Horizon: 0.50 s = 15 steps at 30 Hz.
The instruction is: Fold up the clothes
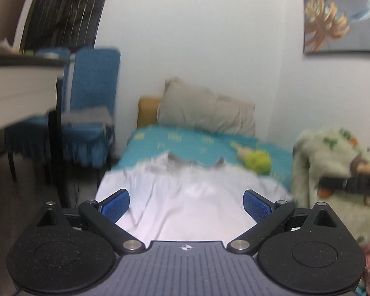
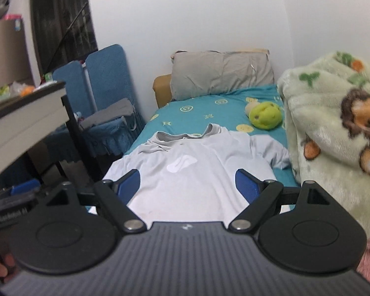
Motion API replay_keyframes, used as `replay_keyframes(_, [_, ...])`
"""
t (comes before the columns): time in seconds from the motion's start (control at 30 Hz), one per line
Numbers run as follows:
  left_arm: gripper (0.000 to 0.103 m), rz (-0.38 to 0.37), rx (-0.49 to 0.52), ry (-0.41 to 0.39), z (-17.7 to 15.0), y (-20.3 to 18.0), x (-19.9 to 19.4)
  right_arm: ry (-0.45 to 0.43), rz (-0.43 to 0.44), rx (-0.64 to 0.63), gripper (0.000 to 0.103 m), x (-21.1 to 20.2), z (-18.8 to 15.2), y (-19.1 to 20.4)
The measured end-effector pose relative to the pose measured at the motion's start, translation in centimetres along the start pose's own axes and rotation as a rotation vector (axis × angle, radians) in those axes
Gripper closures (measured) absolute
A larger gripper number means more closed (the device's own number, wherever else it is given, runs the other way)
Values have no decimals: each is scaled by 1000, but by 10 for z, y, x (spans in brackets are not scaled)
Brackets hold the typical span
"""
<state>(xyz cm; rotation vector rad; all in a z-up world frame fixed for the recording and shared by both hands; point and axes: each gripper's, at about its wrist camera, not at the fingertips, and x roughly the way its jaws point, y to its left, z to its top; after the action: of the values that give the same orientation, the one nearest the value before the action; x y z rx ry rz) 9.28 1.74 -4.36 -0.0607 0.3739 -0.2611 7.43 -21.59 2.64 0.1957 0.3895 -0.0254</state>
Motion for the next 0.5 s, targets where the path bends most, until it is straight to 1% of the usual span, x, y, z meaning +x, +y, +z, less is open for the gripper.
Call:
replay_keyframes(0.03, [3,1,4,21,-4,0,1,-13,-4,-8,18,1,0,3])
replay_keyframes(0.1, [3,0,33,25,-8,-3,3,-32,-6,-11,18,3,-1,6])
replay_keyframes(0.17, [3,1,31,37,-12,-2,8,-31,-6,-17,18,7,-3,7])
replay_keyframes(0.33, [3,-1,-10,69,-18,3,26,-8,-19,21,18,15,-3,1])
replay_keyframes(0.5, [3,-9,-109,110,-15,17,42,1,-45,73,18,21,-2,-4])
